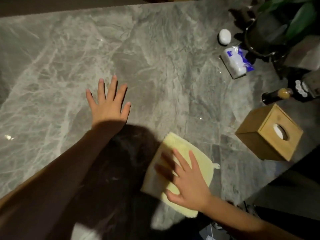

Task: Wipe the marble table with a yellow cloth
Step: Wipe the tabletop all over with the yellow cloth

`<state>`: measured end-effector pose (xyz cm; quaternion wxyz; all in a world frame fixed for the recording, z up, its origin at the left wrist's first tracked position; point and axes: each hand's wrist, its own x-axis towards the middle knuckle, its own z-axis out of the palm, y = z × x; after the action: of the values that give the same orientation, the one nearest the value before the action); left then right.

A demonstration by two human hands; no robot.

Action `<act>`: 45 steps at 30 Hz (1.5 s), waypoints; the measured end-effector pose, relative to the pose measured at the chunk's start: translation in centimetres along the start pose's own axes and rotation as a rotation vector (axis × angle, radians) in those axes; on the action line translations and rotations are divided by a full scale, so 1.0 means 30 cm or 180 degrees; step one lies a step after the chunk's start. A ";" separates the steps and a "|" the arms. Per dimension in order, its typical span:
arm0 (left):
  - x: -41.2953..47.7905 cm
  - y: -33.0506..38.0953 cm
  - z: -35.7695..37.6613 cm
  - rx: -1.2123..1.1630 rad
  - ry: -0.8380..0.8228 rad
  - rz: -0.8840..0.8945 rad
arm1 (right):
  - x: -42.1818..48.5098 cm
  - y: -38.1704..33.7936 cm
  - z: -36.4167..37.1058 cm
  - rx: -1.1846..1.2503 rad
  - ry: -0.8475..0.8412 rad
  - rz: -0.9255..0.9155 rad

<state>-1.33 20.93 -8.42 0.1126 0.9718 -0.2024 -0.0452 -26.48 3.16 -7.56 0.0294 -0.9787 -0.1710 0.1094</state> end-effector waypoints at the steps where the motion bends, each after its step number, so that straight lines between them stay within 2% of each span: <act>1: 0.015 0.012 0.007 0.0026 -0.0004 0.0068 | -0.029 0.012 0.012 0.0267 -0.0151 0.0259; 4: 0.059 0.021 0.032 0.0082 -0.0036 0.0135 | -0.057 0.024 0.040 0.0339 0.0251 0.0482; 10: 0.106 0.003 0.044 0.0301 -0.0089 0.0145 | 0.063 0.150 0.004 0.0776 0.0686 0.2198; 12: 0.102 0.002 0.042 0.0327 -0.0104 0.0168 | 0.165 0.238 -0.029 0.0757 0.0652 0.2530; 17: 0.108 0.005 0.035 0.0219 -0.0163 0.0139 | 0.547 0.499 -0.122 0.0783 0.0686 0.2615; 21: 0.110 0.014 0.028 0.0115 -0.0194 0.0092 | 0.960 0.704 -0.230 0.0814 0.0663 0.2446; 26: 0.106 0.015 0.032 -0.0009 -0.0121 -0.0106 | 1.216 0.755 -0.288 0.0569 0.0528 0.2002; 30: 0.112 0.016 0.029 -0.0094 -0.0017 -0.0076 | 1.107 0.688 -0.273 0.0238 0.0368 0.1241; 34: 0.107 0.007 0.027 -0.0499 0.0321 -0.0076 | 0.830 0.486 -0.169 -0.0039 0.0319 0.0648; 36: 0.111 0.004 0.025 -0.0626 0.0373 -0.0107 | 0.635 0.362 -0.113 0.0329 0.0389 0.0493; 39: 0.107 0.009 0.023 -0.0338 0.0273 0.0052 | 0.321 0.166 -0.039 0.0772 0.0490 0.0464; 42: 0.087 0.016 0.019 -0.0207 0.0144 0.0165 | 0.019 0.005 0.034 0.0623 0.0339 0.0534; 45: 0.079 -0.011 0.009 0.0070 0.0025 0.0206 | -0.129 -0.045 0.089 0.0296 0.0456 0.0702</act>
<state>0.92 20.20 -8.86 0.1040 0.9660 -0.2339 -0.0354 -31.08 3.14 -9.23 0.0747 -0.9945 -0.0546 0.0496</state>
